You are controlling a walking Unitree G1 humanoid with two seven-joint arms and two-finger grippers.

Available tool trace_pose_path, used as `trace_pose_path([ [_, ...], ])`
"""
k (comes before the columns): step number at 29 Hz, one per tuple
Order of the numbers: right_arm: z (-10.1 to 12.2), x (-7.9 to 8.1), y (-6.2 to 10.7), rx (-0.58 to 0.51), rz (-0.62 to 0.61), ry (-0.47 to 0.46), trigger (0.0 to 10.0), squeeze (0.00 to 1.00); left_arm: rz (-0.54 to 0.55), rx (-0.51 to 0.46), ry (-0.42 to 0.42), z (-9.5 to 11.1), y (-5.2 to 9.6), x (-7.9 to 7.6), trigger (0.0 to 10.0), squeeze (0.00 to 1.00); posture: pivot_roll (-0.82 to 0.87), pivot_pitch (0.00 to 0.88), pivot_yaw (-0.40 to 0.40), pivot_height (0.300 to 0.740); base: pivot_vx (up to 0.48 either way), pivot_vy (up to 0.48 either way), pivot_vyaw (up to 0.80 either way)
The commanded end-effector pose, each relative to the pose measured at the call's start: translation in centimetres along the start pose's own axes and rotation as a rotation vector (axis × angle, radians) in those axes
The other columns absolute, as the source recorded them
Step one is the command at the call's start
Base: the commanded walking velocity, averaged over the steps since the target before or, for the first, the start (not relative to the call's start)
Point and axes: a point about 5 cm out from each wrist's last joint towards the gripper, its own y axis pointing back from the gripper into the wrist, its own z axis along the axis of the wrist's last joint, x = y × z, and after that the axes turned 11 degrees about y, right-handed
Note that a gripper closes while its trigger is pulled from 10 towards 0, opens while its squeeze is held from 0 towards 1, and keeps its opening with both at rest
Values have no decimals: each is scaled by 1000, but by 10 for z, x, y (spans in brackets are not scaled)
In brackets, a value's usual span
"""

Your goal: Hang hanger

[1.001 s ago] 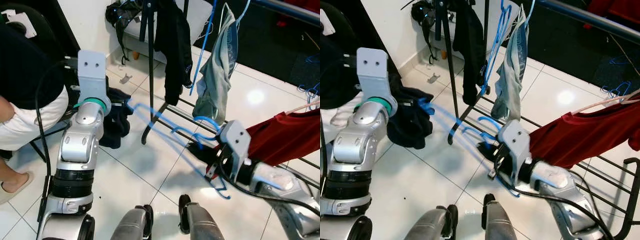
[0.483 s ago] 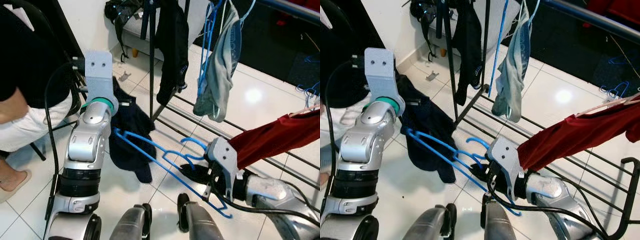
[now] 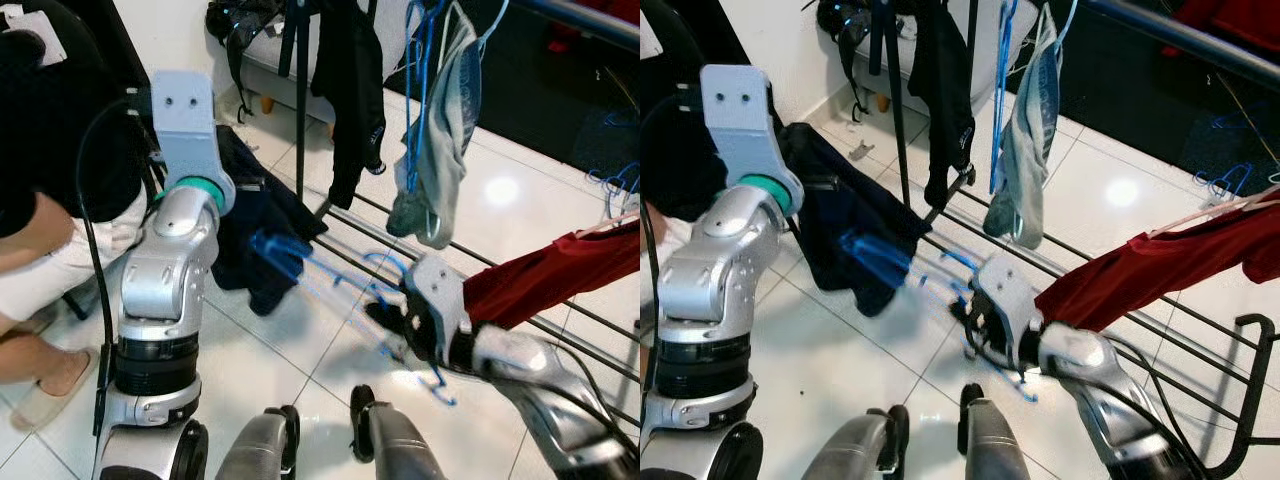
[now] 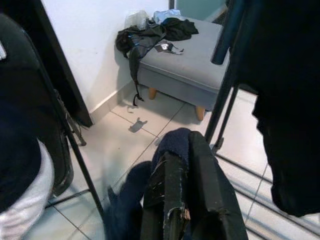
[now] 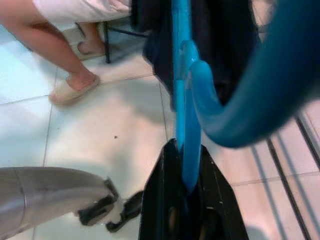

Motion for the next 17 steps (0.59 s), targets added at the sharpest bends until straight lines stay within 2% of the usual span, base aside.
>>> trace_pose_path([
  [1,-8,0,1,28,-23,-8,10000,0,-18,-40,15,10,4,-4,10000,0,-75,226,88,740,0,0,0],
  [2,-5,-8,-12,23,-79,-5,10000,0,-37,-48,35,14,5,-9,10000,0,-65,220,87,740,0,0,0],
  [5,-5,-8,-12,23,-79,-5,10000,0,-37,-48,35,14,5,-9,10000,0,-65,220,87,740,0,0,0],
  [6,1,-11,-21,3,-102,0,10000,0,-47,-51,47,15,6,-12,10000,0,-63,212,83,740,0,0,0],
  [7,1,-11,-21,3,-102,0,10000,0,-47,-51,47,15,6,-12,10000,0,-63,212,83,740,0,0,0],
  [9,20,-6,-26,-81,-70,12,10000,0,-37,-39,36,9,5,-13,10000,0,-67,208,77,740,0,0,0],
  [10,24,-5,-26,-103,-58,17,10000,0,-33,-33,32,7,4,-12,10000,0,-67,208,77,740,0,0,0],
  [11,32,-4,-17,-157,-33,10,10000,0,-65,-26,3,1,5,-12,10000,0,-75,204,78,740,0,0,0],
  [15,34,-4,-14,-173,-26,6,10000,0,-81,-27,-7,-1,5,-13,10000,0,-75,204,78,740,0,0,0],
  [16,38,-7,-5,-216,-41,-13,10000,0,-110,-55,-30,-3,7,-11,10000,0,-85,201,78,740,0,0,0],
  [17,38,-7,-5,-216,-41,-13,10000,0,-110,-55,-30,-3,7,-11,10000,0,-85,201,78,740,0,0,0],
])
